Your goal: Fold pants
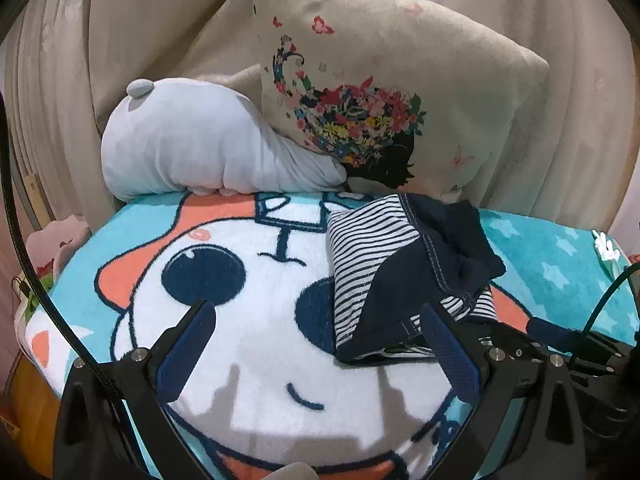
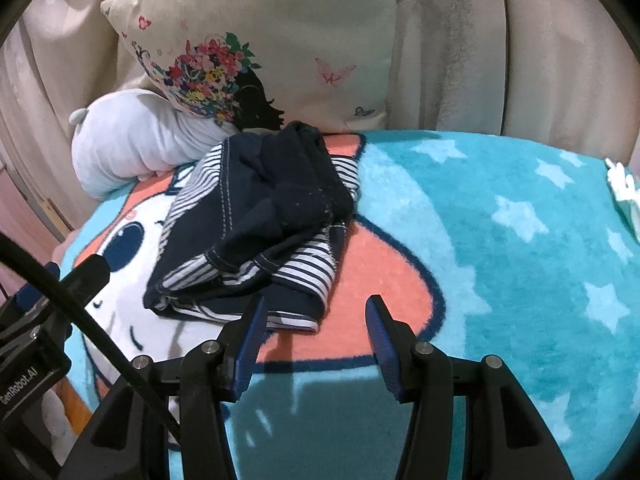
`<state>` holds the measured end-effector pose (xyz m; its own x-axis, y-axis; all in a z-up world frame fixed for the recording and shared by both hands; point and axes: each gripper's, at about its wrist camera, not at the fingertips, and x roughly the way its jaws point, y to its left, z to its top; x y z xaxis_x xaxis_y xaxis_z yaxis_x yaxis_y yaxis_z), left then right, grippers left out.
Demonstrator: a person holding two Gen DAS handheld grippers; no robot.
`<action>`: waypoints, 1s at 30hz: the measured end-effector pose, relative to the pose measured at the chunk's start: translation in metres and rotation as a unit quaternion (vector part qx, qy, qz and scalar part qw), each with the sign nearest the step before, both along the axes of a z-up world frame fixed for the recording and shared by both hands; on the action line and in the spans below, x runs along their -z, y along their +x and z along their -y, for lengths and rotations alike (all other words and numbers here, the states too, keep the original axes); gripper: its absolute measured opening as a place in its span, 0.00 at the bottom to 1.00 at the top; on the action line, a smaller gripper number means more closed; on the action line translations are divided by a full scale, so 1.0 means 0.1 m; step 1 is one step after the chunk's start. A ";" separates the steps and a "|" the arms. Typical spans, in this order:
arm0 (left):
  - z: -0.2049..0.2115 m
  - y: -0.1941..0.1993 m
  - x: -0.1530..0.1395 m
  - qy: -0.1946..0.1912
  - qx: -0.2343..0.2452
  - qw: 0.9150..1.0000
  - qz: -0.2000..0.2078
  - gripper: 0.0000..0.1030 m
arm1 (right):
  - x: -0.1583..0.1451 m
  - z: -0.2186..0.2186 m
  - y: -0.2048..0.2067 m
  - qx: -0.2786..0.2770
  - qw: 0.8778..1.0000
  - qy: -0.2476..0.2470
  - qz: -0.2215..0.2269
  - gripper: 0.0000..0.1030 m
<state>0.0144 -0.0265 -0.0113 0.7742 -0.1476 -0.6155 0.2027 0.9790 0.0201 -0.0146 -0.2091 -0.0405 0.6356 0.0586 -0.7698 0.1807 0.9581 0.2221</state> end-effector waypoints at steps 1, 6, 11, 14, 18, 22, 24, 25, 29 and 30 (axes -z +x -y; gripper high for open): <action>-0.01 0.01 0.01 -0.001 0.000 1.000 -0.002 0.99 | 0.00 -0.01 0.00 0.001 1.000 -0.008 -0.001 0.53; -0.03 0.04 0.06 0.000 -0.004 1.000 -0.010 0.99 | -0.02 -0.09 0.00 -0.001 0.999 -0.049 -0.007 0.53; -0.04 0.04 0.08 0.001 -0.005 1.000 -0.011 0.99 | -0.01 -0.16 0.01 -0.005 0.997 -0.080 -0.014 0.53; -0.05 0.05 0.09 0.000 -0.005 1.000 -0.013 0.99 | -0.01 -0.17 0.02 -0.006 0.996 -0.086 -0.016 0.53; -0.06 0.07 0.12 -0.001 -0.003 1.000 -0.020 0.99 | 0.00 -0.18 0.03 -0.006 0.996 -0.087 -0.019 0.53; -0.07 0.08 0.14 -0.003 -0.002 1.000 -0.023 0.99 | 0.02 -0.18 0.05 -0.006 0.996 -0.088 -0.022 0.53; -0.07 0.09 0.15 -0.004 -0.001 1.000 -0.025 0.99 | 0.03 -0.19 0.05 -0.007 0.996 -0.089 -0.025 0.54; -0.07 0.09 0.15 -0.005 -0.001 1.000 -0.026 0.99 | 0.04 -0.19 0.06 -0.009 0.996 -0.089 -0.025 0.54; -0.10 0.13 0.18 -0.008 -0.002 0.999 -0.033 0.99 | 0.04 -0.22 0.06 -0.010 0.995 -0.094 -0.026 0.54; -0.11 0.13 0.18 -0.009 -0.002 0.999 -0.033 0.99 | 0.04 -0.23 0.07 -0.010 0.995 -0.097 -0.026 0.54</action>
